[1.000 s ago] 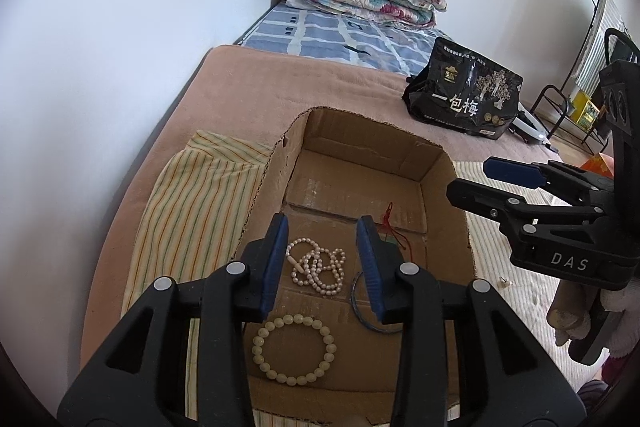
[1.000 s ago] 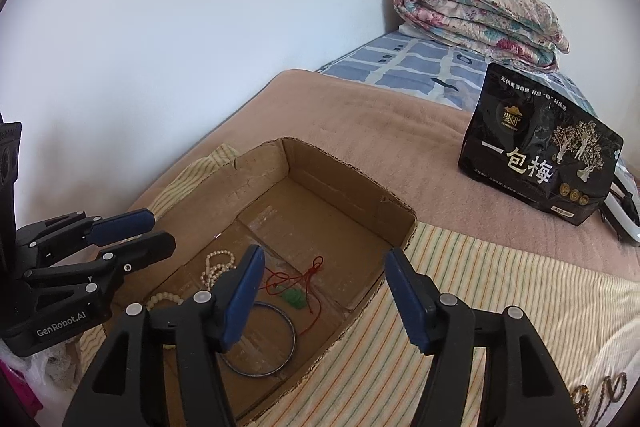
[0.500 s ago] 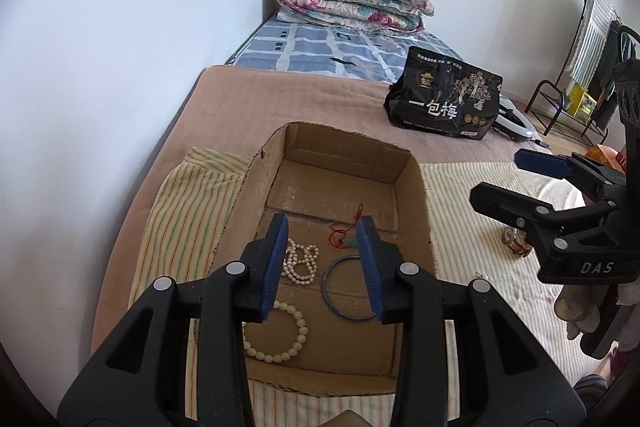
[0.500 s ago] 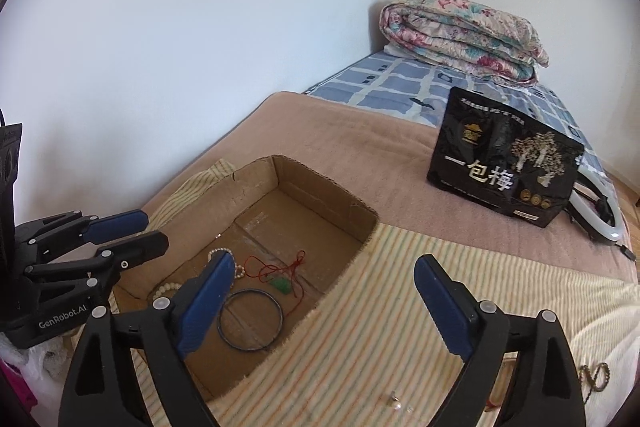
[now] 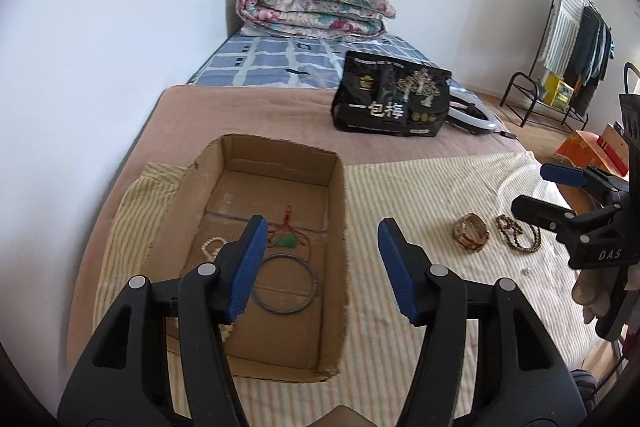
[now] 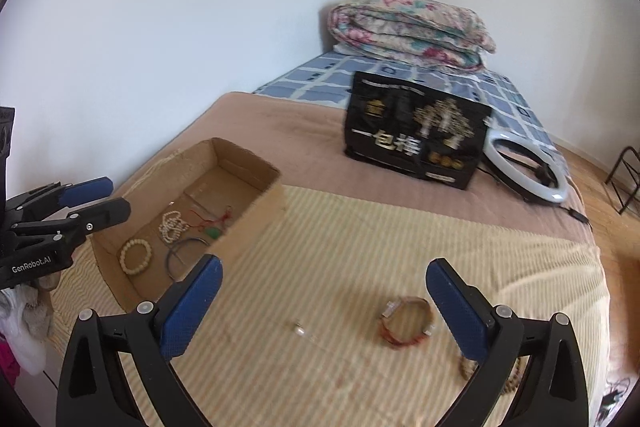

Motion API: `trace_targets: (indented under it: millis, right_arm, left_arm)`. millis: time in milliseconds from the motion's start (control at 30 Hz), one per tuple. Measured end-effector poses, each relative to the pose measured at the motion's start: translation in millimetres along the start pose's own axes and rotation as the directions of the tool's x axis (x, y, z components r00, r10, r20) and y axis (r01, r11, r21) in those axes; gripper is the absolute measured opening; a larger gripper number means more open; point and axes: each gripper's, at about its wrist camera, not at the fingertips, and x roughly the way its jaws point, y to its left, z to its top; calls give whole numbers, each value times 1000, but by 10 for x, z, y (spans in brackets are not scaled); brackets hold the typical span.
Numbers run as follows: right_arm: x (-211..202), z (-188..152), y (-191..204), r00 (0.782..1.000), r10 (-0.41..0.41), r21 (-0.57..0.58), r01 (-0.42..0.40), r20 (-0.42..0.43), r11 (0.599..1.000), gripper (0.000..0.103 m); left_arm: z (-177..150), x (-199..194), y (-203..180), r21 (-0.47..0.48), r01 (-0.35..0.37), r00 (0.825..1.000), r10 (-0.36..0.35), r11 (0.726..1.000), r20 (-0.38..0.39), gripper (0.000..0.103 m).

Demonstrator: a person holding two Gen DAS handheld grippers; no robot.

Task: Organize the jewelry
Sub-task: 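Move both open tools toward the loose pearl and the watch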

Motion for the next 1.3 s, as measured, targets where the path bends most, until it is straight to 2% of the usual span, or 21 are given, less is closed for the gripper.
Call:
trace_targets:
  millis: [233, 533, 733, 1000, 1067, 1200, 1267, 1300]
  right_arm:
    - [-298, -268, -600, 998, -57, 86, 57, -4, 995, 103]
    - [-603, -596, -1181, 992, -123, 156, 123, -9, 980, 103]
    - [-630, -782, -1478, 992, -122, 216, 125, -25, 968, 103]
    - [-399, -840, -1441, 997, -75, 197, 79, -31, 977, 103]
    - [-304, -833, -1380, 998, -56, 177, 60, -29, 982, 103]
    - [-78, -814, -1265, 999, -25, 136, 30, -41, 990, 102]
    - [34, -813, -1219, 999, -15, 122, 22, -51, 992, 102]
    - [96, -810, -1195, 998, -7, 115, 14, -57, 993, 102]
  left_arm:
    - [-79, 86, -419, 38, 47, 998, -46, 998, -30, 59]
    - [-203, 265, -797, 56, 92, 993, -88, 994, -73, 59]
    - [-312, 451, -975, 59, 107, 989, -101, 992, -107, 59]
    - [-493, 729, -1129, 82, 119, 982, -105, 989, -158, 59]
    - [-533, 796, -1138, 85, 123, 980, -107, 989, -169, 51]
    - [-613, 966, -1161, 88, 124, 974, -105, 988, -200, 46]
    - [-644, 1043, -1157, 82, 129, 971, -109, 988, -214, 37]
    - [-659, 1083, -1155, 81, 127, 970, -107, 989, -220, 36]
